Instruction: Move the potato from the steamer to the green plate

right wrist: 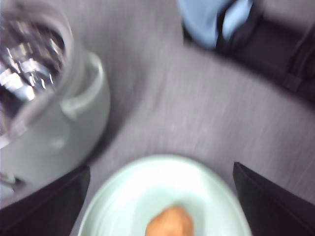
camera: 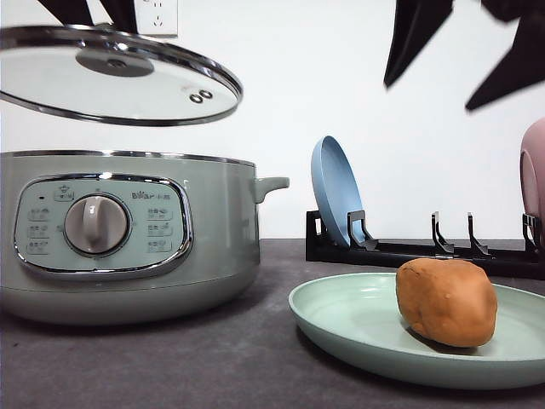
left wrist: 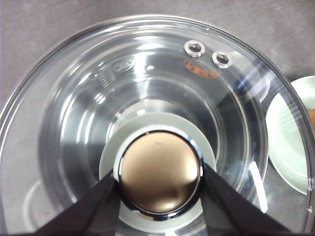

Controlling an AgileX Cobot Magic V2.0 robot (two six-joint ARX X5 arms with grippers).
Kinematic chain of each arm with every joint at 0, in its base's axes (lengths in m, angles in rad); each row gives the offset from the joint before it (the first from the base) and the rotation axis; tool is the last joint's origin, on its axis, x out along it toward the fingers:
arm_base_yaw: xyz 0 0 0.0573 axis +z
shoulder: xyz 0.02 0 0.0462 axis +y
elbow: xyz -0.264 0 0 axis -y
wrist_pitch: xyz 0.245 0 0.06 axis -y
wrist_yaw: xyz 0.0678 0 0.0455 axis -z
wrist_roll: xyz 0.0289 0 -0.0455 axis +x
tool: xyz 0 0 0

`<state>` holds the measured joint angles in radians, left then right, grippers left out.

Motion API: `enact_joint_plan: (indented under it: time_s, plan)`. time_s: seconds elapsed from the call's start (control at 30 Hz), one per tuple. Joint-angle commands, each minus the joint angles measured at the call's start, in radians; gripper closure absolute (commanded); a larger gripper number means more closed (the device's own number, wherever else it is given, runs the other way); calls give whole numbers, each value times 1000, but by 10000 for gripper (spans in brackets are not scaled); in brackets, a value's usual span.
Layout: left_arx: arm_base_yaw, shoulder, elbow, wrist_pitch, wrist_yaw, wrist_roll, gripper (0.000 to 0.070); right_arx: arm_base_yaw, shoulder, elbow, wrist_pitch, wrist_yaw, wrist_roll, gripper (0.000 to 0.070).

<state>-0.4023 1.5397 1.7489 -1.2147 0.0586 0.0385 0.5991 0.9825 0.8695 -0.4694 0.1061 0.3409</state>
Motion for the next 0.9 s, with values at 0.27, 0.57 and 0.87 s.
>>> enact_joint_plan:
  time_s: [0.27,0.57,0.87]
  plan:
    - [-11,81,31,36,5,11,700,5,-25,47,-11,26,-60,111]
    - [-11,128,31,46,4,25,700,5,-25,47,-16,26,-61,111]
    - [-11,155,30,63,4,25,700,5,-25,47,-28,26,-61,111]
